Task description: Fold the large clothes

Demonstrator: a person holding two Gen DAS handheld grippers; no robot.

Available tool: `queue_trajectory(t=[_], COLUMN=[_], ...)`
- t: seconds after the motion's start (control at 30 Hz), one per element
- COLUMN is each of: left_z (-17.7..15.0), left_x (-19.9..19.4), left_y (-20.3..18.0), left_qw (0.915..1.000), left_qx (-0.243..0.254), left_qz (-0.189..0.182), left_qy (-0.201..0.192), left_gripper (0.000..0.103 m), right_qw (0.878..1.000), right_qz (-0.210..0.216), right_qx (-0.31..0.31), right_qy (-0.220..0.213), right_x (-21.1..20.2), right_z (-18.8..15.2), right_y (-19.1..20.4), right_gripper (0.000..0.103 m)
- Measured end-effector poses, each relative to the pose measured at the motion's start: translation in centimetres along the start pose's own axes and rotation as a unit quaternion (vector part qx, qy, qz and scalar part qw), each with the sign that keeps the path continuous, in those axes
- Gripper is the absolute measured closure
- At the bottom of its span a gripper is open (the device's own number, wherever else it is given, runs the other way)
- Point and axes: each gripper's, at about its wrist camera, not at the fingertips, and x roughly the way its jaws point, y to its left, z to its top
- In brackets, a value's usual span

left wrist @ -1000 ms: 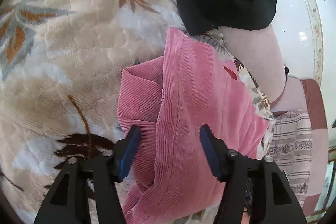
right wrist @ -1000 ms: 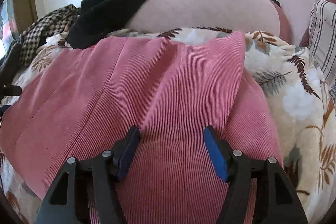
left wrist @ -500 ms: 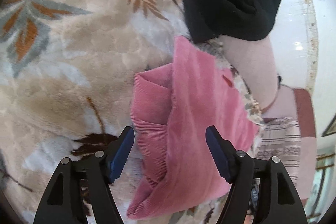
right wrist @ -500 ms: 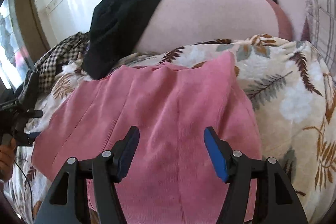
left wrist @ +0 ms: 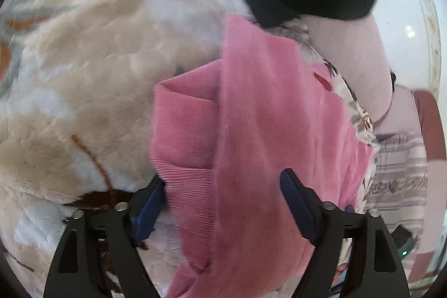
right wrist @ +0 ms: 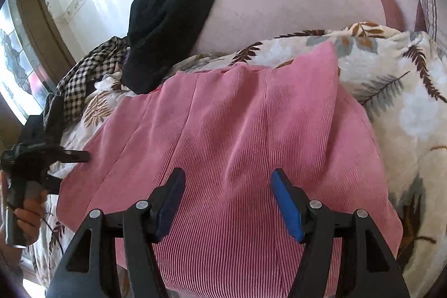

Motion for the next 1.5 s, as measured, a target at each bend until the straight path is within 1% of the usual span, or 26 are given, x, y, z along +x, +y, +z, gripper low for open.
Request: queue_trajectory(t=[0.03, 0.07, 0.1, 0.13, 0.17, 0.2, 0.23, 0.27, 0.3, 0.33, 0.4, 0.5, 0.67, 0.83, 0.9, 0.97, 1.03, 1.13, 1.17, 1.23, 1.27, 1.3, 1.33, 1.4, 1.47, 1.5], left_z=[-0.2, -0.5, -0.9, -1.1, -1.4, -1.6, -1.9, -2.2, -2.6, -3.1, -4.2, -6.4, -8.1, -8.6, -8.5, -8.5, -8.5, -8.9, -9.0, -9.3, -9.5, -9.4, -9.5, -9.6, -9.5, -9.4], left_x=[0.1, 0.0, -0.2, -0.5, -0.9, -1.4, -2.0, -2.4, -2.8, -3.1, -3.2, -3.3, -2.4, -0.6, 0.2, 1.4, 2.9, 5.8, 6.7, 8.6, 9.6, 10.1, 10.5, 10.6, 10.3, 9.9], left_y=[-0.7, -1.4, -2.1, -3.0, -3.9, -4.6, -5.8, -6.9, -8.4, -9.5, -12.2, -14.7, -17.5, -20.1, -20.9, -21.6, -22.3, -23.8, -24.3, -25.4, -26.0, -26.4, -26.8, -27.4, -27.3, -27.0], left_qw=[0.9996, 0.9987, 0.9984, 0.9978, 0.9966, 0.9958, 0.9944, 0.9928, 0.991, 0.9897, 0.9871, 0.9846, 0.9846, 0.9846, 0.9851, 0.986, 0.9871, 0.9881, 0.9879, 0.9854, 0.9842, 0.9841, 0.9848, 0.9866, 0.9877, 0.9884], left_qx=[0.009, 0.015, 0.024, 0.04, 0.051, 0.055, 0.065, 0.076, 0.09, 0.101, 0.126, 0.149, 0.152, 0.158, 0.158, 0.157, 0.153, 0.152, 0.153, 0.166, 0.172, 0.172, 0.169, 0.162, 0.156, 0.151], left_qz=[-0.027, -0.046, -0.049, -0.052, -0.065, -0.072, -0.081, -0.089, -0.093, -0.094, -0.085, -0.075, -0.069, -0.054, -0.047, -0.036, -0.025, -0.002, 0.006, 0.032, 0.042, 0.043, 0.04, 0.023, 0.002, -0.013], left_qy=[0.008, 0.013, 0.01, 0.005, 0.001, -0.007, -0.018, -0.026, -0.033, -0.039, -0.048, -0.055, -0.054, -0.05, -0.049, -0.045, -0.038, -0.027, -0.023, -0.02, -0.013, -0.007, -0.003, 0.0, 0.009, 0.018], left_gripper=[0.034, 0.055, 0.077, 0.086, 0.089, 0.091, 0.091, 0.092, 0.092, 0.092, 0.093, 0.093, 0.093, 0.093, 0.093, 0.093, 0.093, 0.093, 0.093, 0.09, 0.083, 0.076, 0.073, 0.063, 0.059, 0.059], right_qw=[1.0, 1.0, 0.999, 0.998, 0.997, 0.995, 0.994, 0.994, 0.993, 0.993, 0.993, 0.994, 0.995, 0.998, 0.999, 0.999, 0.998, 0.999, 0.999, 0.998, 0.997, 0.996, 0.995, 0.992, 0.991, 0.991], right_qz=[-0.008, -0.016, -0.034, -0.047, -0.063, -0.085, -0.09, -0.089, -0.094, -0.099, -0.099, -0.094, -0.083, -0.046, -0.031, -0.032, -0.041, -0.04, -0.032, -0.01, -0.005, -0.004, -0.006, 0.017, 0.024, 0.024], right_qx=[-0.011, -0.019, -0.029, -0.035, -0.041, -0.048, -0.049, -0.052, -0.064, -0.067, -0.058, -0.053, -0.046, -0.034, -0.021, -0.008, -0.001, 0.015, 0.027, 0.06, 0.072, 0.082, 0.096, 0.122, 0.127, 0.127], right_qy=[-0.006, -0.01, -0.014, -0.015, -0.011, 0.011, 0.038, 0.041, 0.015, 0.007, 0.002, -0.001, -0.007, -0.01, -0.02, -0.035, -0.04, -0.028, -0.024, -0.026, -0.025, -0.021, -0.013, -0.014, -0.018, -0.019], right_x=[-0.3, -0.4, -0.3, -0.1, 0.4, 1.6, 2.9, 3.6, 3.4, 3.4, 3.4, 3.4, 3.0, 1.0, -0.6, -2.1, -2.8, -2.7, -2.5, -2.6, -2.5, -2.2, -1.9, -1.7, -2.0, -2.0], right_z=[0.1, 0.3, 0.4, 0.5, 0.4, 0.1, -0.2, -0.7, -1.2, -1.4, -1.4, -1.6, -1.6, -1.8, -2.1, -2.9, -3.9, -5.4, -5.8, -6.0, -6.0, -6.1, -6.3, -6.4, -6.6, -6.6], right_y=[0.0, 0.0, -0.1, -0.2, -0.4, -0.7, -1.1, -1.3, -1.0, -0.8, -0.9, -1.2, -1.5, -2.7, -3.6, -5.0, -6.3, -8.0, -8.7, -10.0, -10.5, -10.9, -11.5, -12.6, -12.7, -12.6], right_gripper=[0.038, 0.038, 0.038, 0.038, 0.038, 0.037, 0.036, 0.034, 0.032, 0.032, 0.031, 0.031, 0.031, 0.031, 0.031, 0.031, 0.031, 0.031, 0.031, 0.03, 0.03, 0.025, 0.02, 0.019, 0.019, 0.019])
